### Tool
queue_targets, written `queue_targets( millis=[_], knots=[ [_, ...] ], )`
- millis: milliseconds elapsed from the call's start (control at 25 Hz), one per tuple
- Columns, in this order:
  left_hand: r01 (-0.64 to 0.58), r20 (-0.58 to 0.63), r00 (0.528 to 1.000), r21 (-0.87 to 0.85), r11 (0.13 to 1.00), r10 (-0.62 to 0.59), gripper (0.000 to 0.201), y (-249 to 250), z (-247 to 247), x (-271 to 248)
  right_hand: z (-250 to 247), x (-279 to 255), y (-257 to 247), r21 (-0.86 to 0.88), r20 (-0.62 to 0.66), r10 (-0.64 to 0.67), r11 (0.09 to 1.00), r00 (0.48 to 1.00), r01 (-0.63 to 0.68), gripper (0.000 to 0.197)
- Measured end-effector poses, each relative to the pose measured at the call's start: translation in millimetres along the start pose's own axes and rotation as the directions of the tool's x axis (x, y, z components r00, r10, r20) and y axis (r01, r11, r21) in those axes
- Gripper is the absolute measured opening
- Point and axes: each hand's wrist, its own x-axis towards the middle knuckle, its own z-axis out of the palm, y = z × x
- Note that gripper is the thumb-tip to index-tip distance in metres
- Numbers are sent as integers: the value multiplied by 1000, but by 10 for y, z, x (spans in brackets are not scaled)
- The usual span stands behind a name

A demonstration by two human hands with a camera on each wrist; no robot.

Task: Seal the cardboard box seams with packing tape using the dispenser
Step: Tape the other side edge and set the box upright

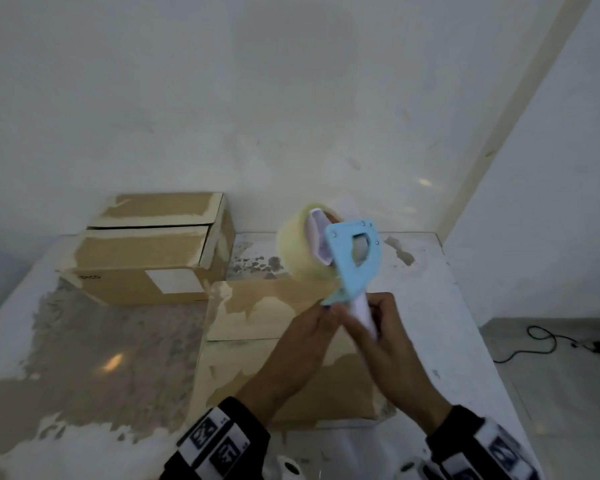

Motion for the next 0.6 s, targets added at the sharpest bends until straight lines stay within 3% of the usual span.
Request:
queue_targets(
  millis=[120,320,400,480,600],
  knots=[
    [78,-195,973,-238,968,-126,51,53,-105,19,324,111,-10,-30,5,-50,998,999,50,27],
    [-45,-383,919,-338,940,-94,36,46,-347,-60,608,91,-126,-134,123,-111,983,986,127,32],
    [-36,-387,903,-496,868,-184,46,-43,-563,-51,450,189,-81,-238,127,-140,957,982,167,24],
    [23,-349,881,-642,767,-319,73,-165,-806,-112,114,510,182,-394,28,-96,914,995,99,23],
    [-43,-454,815,-666,745,-359,69,-446,-1029,-334,-315,954,628,-705,43,146,705,988,-74,38]
  ],
)
